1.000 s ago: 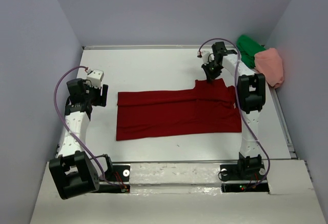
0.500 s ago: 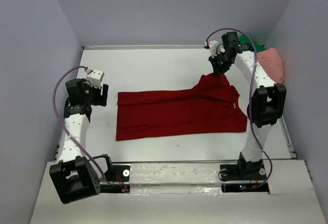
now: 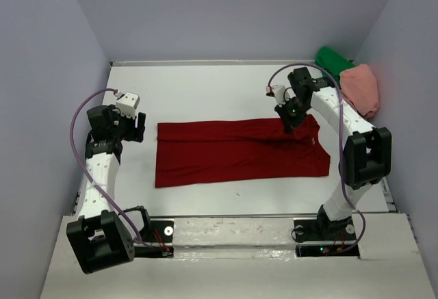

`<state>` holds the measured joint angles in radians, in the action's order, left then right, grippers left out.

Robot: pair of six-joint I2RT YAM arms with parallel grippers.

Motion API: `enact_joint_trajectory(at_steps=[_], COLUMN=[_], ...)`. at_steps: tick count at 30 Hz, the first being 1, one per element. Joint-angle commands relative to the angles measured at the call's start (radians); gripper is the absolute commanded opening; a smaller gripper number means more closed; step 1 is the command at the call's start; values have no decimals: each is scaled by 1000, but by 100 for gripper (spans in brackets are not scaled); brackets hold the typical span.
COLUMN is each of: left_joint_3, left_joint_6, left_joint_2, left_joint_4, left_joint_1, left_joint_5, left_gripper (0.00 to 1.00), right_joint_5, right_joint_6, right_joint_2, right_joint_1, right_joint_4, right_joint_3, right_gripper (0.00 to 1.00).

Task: Fold and stack the t-shirts
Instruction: Fold the other side of the tshirt into a rectangle

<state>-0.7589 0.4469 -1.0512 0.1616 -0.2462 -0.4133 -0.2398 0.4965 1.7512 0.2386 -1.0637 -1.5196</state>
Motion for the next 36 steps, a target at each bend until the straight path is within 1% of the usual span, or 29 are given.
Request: enact_joint_trajectory(at_steps=[1, 4, 8, 13, 14, 15, 16, 17, 18, 21, 23, 26, 28, 29, 30, 36], left_joint_3=[-13, -14, -11, -17, -17, -17, -17, -17, -19, -19, -20, -20, -20, -19, -19, -17], left_joint_6=[7, 7, 10, 12, 13, 13, 13, 13, 15, 13, 15, 15, 15, 15, 16, 18], left_joint_2=[13, 11, 8, -4, -6, -7, -7, -7, -7, -7, -6, -4, -4, -6, -7, -12], left_joint_4=[-10, -5, -4, 3, 3, 4, 6, 6, 7, 10, 12, 12, 13, 13, 13, 13], left_joint_1=[-7, -7, -7, -7, -7, -7, -7, -7, -7, -7, -7, -8, -7, -7, -7, -7], left_joint_5=[-27, -27, -32, -35, -35, -36, -38, -38, -39, -41, -45, -47, -50, -50, -51, -58], left_gripper=[77, 77, 77, 77, 77, 77, 77, 77, 77, 77, 77, 77, 77, 77, 77, 77], right_joint_5=[4, 7, 2, -42, -56, -62, -72, -76, -82, -118, -112, -50, 0, 54, 68, 57], right_joint_6=[-15, -24, -36, -59, -64, -67, -72, -72, -72, -67, -64, -70, -91, -108, -108, -127], right_joint_2=[-73, -87, -102, -88, -78, -73, -64, -64, -64, -71, -96, -120, -137, -148, -148, -53], right_joint_1=[19, 28, 50, 87, 99, 99, 108, 108, 108, 108, 108, 108, 108, 108, 108, 108], right_joint_4=[-15, -16, 4, 30, 30, 30, 30, 30, 28, -1, -21, -10, 14, 54, 68, 129], right_joint_3=[54, 87, 183, 259, 266, 277, 280, 283, 283, 269, 245, 220, 205, 202, 199, 171], right_gripper=[0, 0, 0, 0, 5, 19, 40, 41, 48, 51, 55, 56, 51, 44, 41, 39])
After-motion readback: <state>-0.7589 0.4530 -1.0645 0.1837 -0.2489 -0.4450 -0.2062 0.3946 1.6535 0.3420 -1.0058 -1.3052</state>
